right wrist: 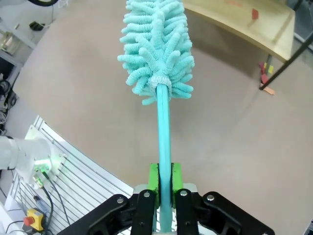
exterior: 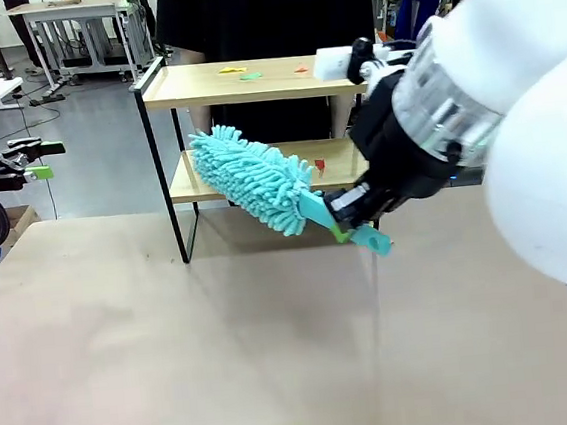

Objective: Clean the shelf.
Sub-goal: Clean the specific section of the Shelf indicated by the human with the Duster.

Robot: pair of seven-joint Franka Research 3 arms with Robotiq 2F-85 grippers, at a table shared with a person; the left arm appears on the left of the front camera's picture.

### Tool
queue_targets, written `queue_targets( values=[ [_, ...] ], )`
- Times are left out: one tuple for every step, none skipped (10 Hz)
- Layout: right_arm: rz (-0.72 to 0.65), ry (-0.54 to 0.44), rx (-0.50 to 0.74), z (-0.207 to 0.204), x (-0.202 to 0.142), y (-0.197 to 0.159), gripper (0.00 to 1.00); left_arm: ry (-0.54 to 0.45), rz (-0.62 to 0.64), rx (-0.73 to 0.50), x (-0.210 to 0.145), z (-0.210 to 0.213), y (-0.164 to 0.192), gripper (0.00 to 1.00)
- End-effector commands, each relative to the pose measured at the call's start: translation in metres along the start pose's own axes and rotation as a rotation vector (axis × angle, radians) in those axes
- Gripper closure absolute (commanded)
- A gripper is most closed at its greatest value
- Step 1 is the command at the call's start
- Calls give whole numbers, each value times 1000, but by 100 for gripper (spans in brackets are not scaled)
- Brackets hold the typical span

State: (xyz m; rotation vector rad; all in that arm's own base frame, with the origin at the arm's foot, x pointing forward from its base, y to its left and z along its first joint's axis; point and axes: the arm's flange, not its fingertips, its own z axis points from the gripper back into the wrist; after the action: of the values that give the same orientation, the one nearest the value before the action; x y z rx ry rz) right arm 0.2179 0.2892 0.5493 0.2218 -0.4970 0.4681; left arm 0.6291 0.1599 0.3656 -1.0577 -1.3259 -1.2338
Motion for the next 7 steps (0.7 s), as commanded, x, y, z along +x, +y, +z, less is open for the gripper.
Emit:
queue_targets(
  values=[
    [-57,-30,26,-22,26,16,87,-2,-5,1,2,0,-1,0],
    [-89,-29,20,-33,33,20,87,-2,-5,1,2,0,-1,0],
    [-117,-40,13,-46,42,27,87,-2,-5,1,2,0,-1,0],
    [-141,-59,13,-56,51,34,87,-2,-5,1,2,0,-1,0],
    [-158,-85,5,-64,58,42,87,-2,-5,1,2,0,-1,0],
    [-173,-111,12,-70,64,49,87,-2,-5,1,2,0,-1,0],
    [-209,-123,6,-76,70,55,87,-2,-5,1,2,0,-1,0]
  ],
)
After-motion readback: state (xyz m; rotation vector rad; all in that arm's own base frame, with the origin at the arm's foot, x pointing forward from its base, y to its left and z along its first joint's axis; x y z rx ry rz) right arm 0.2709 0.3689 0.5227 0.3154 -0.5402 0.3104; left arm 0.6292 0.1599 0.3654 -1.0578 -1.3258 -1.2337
